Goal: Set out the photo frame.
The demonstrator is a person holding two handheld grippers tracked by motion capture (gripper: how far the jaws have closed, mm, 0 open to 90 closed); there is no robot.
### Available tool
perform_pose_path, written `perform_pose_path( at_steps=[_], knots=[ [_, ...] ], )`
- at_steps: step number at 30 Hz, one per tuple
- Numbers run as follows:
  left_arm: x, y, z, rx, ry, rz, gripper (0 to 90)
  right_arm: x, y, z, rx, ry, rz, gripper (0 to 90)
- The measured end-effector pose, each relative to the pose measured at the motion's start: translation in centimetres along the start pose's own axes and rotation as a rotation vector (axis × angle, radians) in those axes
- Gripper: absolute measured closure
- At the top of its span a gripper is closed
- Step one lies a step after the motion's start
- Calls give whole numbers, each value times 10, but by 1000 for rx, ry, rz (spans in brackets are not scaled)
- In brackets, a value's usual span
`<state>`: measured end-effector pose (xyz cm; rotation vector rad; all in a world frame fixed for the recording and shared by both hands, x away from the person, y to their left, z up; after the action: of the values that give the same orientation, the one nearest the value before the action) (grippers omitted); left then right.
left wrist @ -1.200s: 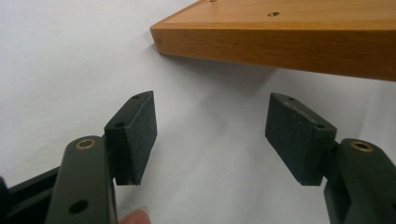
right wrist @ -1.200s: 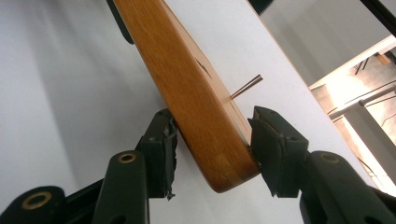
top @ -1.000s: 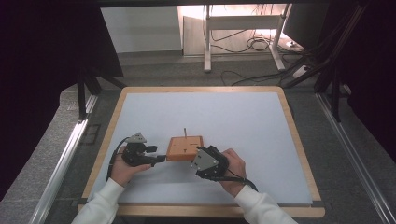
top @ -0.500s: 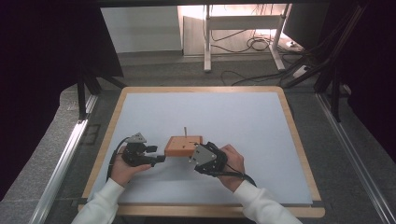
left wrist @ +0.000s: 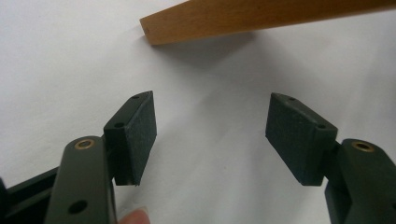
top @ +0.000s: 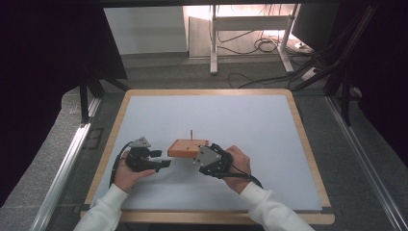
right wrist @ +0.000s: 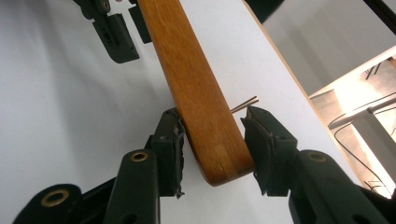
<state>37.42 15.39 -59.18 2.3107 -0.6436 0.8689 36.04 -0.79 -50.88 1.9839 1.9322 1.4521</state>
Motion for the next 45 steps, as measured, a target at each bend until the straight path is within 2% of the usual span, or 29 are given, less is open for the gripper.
perform_pose_path(
  at_steps=[6,17,23,29,35,37,40,45],
  knots=[
    [0,0,0,0,-1,1,333,3,5,1,19,3,-1,605],
    [0,0,0,1,0,0,333,8,9,3,41,9,-37,639],
    [0,0,-1,1,2,-2,333,12,12,-2,58,23,-37,667],
    [1,0,-1,1,3,1,333,17,15,-14,108,47,-13,689],
    [1,0,0,-1,2,0,333,22,14,-30,193,87,41,697],
    [1,1,0,-1,1,3,333,19,14,-33,209,87,48,696],
    [1,1,0,0,1,2,332,17,17,-34,202,91,57,690],
    [0,1,0,-1,1,-1,332,16,31,-29,143,67,87,644]
  ],
)
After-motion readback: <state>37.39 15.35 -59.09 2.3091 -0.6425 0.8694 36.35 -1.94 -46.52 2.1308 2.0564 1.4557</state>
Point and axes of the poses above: each handheld gripper's, and its own axes: z roughly forward along the jaws, x roughly out of its top, y roughly to its right, the point moved 10 cm from there along z, roughly forward along the jaws, and after that the axes turned 7 degrees about -z, right-handed, at the moved point
